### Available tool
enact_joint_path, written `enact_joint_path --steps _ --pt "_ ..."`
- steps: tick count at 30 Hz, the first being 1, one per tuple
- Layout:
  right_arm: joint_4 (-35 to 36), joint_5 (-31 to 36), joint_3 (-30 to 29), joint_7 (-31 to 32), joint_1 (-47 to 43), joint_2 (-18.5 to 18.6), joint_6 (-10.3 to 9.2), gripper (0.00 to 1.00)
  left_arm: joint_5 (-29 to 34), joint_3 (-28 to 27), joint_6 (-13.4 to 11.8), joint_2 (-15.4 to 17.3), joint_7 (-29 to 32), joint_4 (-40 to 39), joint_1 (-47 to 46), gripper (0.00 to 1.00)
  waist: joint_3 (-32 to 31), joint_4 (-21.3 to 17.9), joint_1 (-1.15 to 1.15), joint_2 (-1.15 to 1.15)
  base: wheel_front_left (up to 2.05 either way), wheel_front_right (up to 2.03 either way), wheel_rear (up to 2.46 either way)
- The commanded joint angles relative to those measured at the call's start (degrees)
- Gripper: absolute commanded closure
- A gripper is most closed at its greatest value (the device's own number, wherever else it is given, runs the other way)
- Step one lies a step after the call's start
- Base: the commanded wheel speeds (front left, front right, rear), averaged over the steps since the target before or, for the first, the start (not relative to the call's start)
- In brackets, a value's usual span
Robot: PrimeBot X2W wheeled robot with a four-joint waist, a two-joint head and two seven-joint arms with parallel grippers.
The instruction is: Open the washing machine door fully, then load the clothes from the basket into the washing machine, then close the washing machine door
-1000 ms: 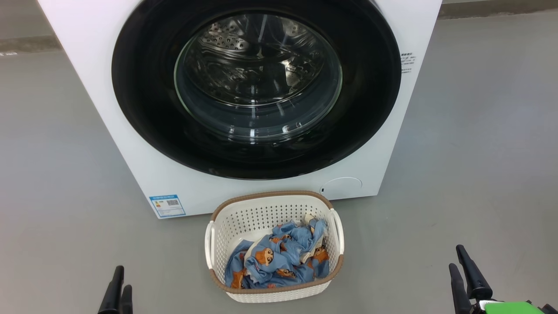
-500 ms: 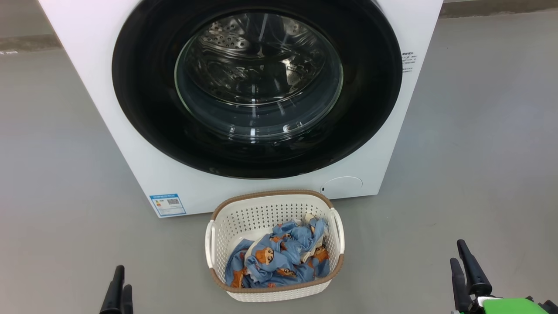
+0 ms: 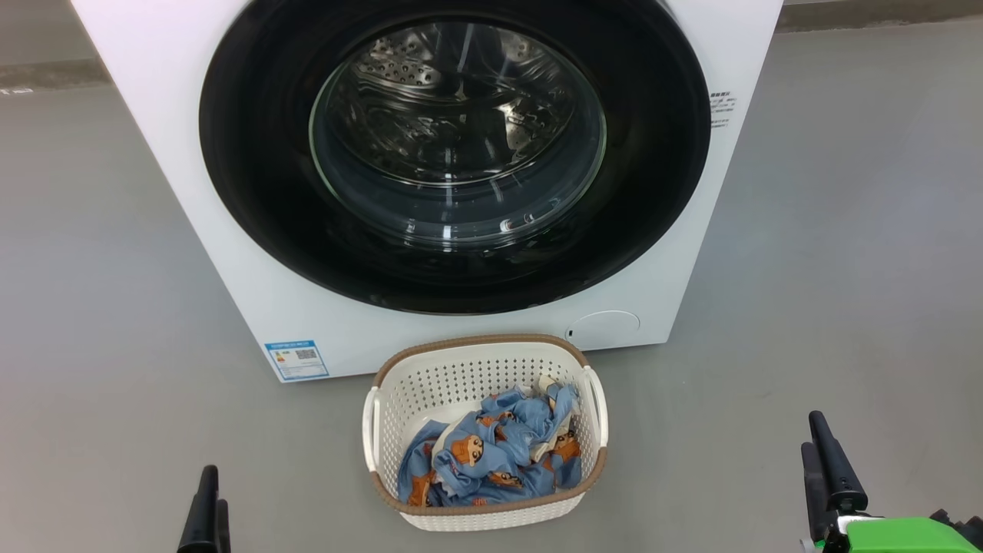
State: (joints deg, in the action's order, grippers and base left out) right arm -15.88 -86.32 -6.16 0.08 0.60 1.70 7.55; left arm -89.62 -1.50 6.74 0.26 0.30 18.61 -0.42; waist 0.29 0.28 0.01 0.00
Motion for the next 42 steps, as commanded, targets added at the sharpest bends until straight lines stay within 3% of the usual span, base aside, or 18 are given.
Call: enact_joint_path --steps 1,12,42 --pt "1.95 1.38 0.75 -0.62 1.04 0.46 -0.02 0.0 1.31 -0.3 0.24 1.26 -0.78 -1.73 -1.52 0.0 0.01 0.02 -0.01 0.0 0.0 0.0 0.0" --pt "3.55 9.59 1.14 -2.3 1.34 0.55 -0.03 0.0 8.32 0.08 0.3 1.84 -2.46 -1.78 -1.69 0.0 0.03 0.14 -0.01 0.0 0.0 0.0 0.0" --pt "7.35 42.17 7.37 -7.31 2.63 3.43 -0.04 0.0 39.48 -1.22 0.47 2.69 -7.5 -2.07 -1.81 0.0 0.14 0.32 -0.01 0.0 0.0 0.0 0.0"
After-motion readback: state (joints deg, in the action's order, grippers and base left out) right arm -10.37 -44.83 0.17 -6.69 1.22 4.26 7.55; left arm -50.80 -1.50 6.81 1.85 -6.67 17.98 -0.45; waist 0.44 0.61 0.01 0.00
